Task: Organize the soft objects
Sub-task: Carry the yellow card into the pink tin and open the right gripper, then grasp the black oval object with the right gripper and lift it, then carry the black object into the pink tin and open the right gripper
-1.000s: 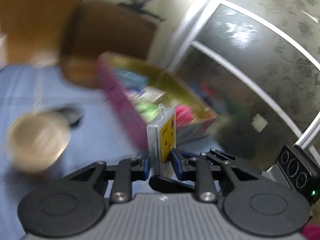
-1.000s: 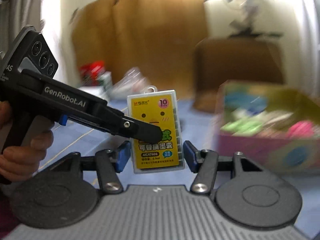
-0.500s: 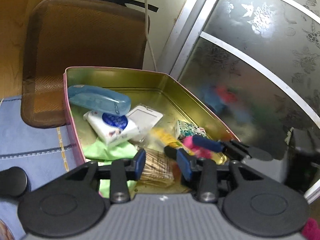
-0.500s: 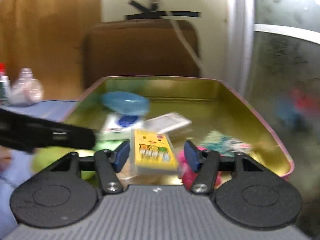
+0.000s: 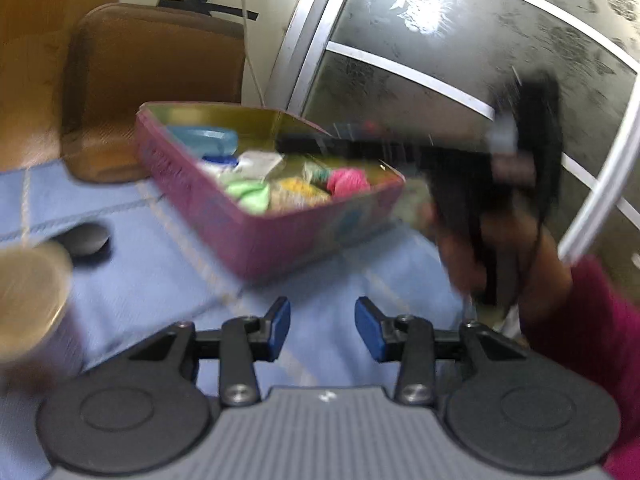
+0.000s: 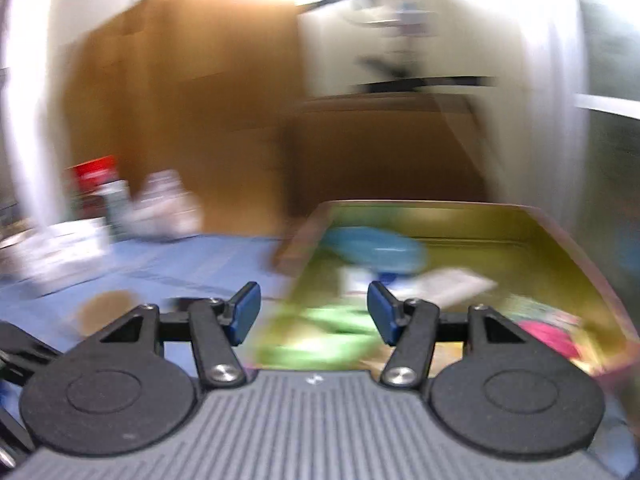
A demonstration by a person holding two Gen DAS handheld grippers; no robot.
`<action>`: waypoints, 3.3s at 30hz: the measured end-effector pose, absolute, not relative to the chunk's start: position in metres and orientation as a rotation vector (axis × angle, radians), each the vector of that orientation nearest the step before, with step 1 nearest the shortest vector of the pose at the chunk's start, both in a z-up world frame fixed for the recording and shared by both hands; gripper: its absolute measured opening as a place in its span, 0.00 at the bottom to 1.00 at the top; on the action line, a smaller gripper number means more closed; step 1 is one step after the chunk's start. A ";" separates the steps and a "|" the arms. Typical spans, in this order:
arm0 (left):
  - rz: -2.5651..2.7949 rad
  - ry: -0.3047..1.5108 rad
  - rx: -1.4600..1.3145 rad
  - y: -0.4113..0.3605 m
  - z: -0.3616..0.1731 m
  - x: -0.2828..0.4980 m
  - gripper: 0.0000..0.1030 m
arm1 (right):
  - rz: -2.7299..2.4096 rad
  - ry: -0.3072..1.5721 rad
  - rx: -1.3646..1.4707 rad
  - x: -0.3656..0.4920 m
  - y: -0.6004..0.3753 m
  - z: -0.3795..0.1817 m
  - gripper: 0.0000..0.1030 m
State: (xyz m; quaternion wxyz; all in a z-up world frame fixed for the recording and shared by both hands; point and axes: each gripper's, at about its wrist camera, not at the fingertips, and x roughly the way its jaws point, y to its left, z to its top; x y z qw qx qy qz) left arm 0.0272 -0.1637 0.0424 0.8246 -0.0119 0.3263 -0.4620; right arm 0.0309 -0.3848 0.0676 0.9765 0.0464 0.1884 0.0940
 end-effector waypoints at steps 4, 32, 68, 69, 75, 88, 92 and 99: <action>-0.906 0.703 -0.087 -0.109 0.029 0.017 0.36 | 0.321 0.508 0.018 0.078 -0.326 0.080 0.60; -0.679 0.679 -0.376 0.000 0.002 0.029 0.43 | 0.556 0.954 -0.497 0.219 -0.225 0.027 0.63; -0.715 0.886 -0.450 -0.079 0.006 0.055 0.51 | 0.382 0.623 0.172 -0.010 -0.274 -0.010 0.50; -0.714 0.892 -0.452 -0.082 0.005 0.054 0.50 | 0.395 0.619 0.239 -0.011 -0.277 -0.012 0.50; -0.672 0.881 -0.437 -0.094 0.006 0.057 0.19 | 0.373 0.562 0.357 -0.025 -0.280 -0.018 0.50; -0.871 0.751 -0.310 -0.200 0.080 0.104 0.21 | 0.150 0.306 0.193 -0.021 -0.335 0.036 0.50; -0.885 0.747 -0.263 -0.252 0.086 0.132 0.21 | 0.057 0.292 0.176 0.001 -0.371 0.037 0.50; -0.779 0.726 -0.150 -0.317 0.072 0.172 0.27 | -0.165 0.308 0.027 0.049 -0.419 0.020 0.56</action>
